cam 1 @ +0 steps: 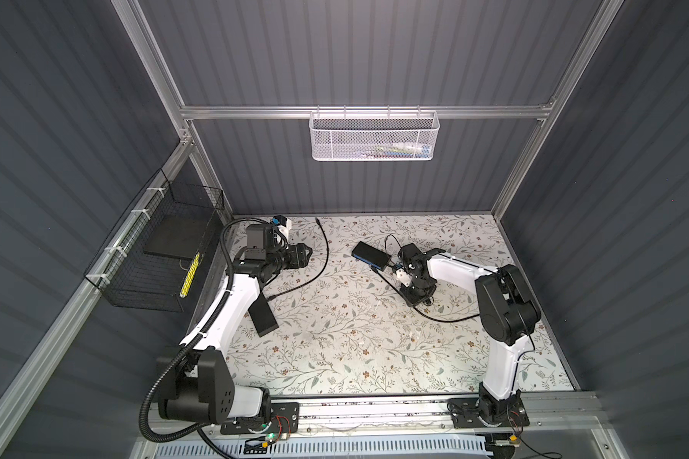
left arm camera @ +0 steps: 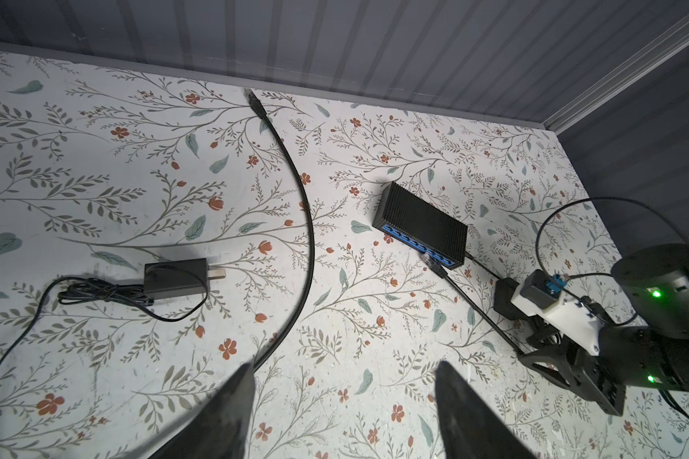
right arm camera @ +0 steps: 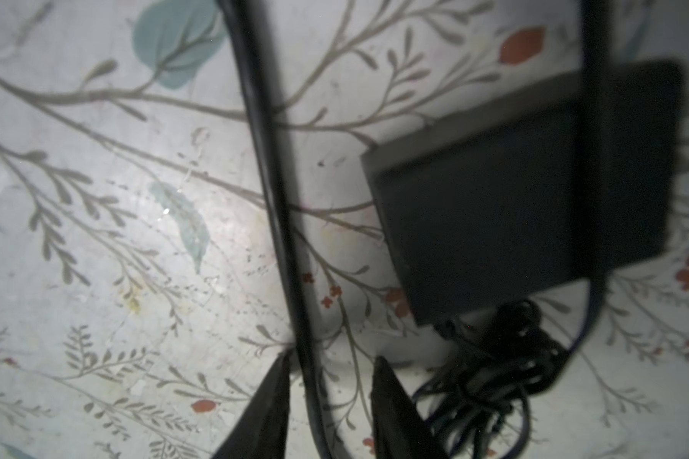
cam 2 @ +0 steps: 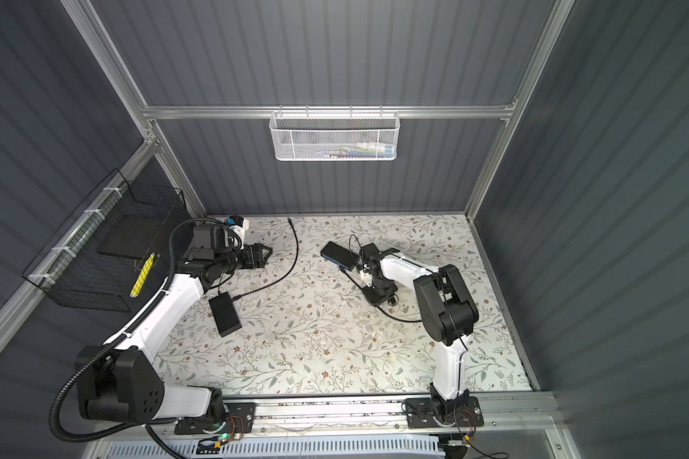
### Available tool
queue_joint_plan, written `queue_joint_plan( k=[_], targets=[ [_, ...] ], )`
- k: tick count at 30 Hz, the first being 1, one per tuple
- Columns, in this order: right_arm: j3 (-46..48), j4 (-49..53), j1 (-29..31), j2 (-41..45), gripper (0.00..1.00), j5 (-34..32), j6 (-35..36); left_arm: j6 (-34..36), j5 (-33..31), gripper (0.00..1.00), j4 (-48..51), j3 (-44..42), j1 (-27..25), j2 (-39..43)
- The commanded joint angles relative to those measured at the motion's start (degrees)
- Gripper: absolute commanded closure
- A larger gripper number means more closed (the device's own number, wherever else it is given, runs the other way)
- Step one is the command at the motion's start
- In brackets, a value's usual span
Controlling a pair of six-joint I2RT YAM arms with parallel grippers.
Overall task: Insert the plug into the switch port
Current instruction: 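Reach the right gripper to the black ethernet cable's clear plug and grasp it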
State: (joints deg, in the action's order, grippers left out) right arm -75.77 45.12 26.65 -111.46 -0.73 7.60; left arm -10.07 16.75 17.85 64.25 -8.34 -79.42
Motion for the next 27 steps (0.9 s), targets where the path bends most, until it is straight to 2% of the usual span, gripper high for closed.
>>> queue_joint_plan(
  k=[1, 6, 10, 11, 15, 19, 27],
  targets=[
    [-2.2, 1.3, 1.8, 4.3, 0.60, -1.3, 0.2, 1.2, 1.0, 0.28, -0.7, 0.5, 0.0, -0.7],
    [-6.9, -5.0, 3.8, 4.3, 0.62, 3.5, -1.6, 0.8, 1.3, 0.29, -1.8, -0.1, 0.1, -1.7],
    [-13.6, -9.9, 4.3, -2.8, 0.66, 2.6, -4.3, 0.6, 1.7, 0.29, -2.3, 0.5, 0.1, -2.4],
    [-15.5, -10.4, 4.2, -4.7, 0.66, 2.9, -4.8, 0.4, 3.6, 0.29, -2.5, 0.6, 0.1, -2.4],
    [-23.5, -10.6, 4.1, -13.2, 0.68, 8.1, -6.9, 0.5, 6.1, 0.29, -2.7, 0.5, 0.1, -2.2],
    [-27.4, -10.3, 4.1, -17.4, 0.70, 7.9, -7.1, 2.1, 6.4, 0.29, -1.4, 0.5, 0.1, -0.6],
    [-26.7, -9.9, 4.1, -18.8, 0.71, 6.9, -7.3, 3.2, 7.1, 0.29, -0.4, 1.1, 0.2, -0.8]
  ],
)
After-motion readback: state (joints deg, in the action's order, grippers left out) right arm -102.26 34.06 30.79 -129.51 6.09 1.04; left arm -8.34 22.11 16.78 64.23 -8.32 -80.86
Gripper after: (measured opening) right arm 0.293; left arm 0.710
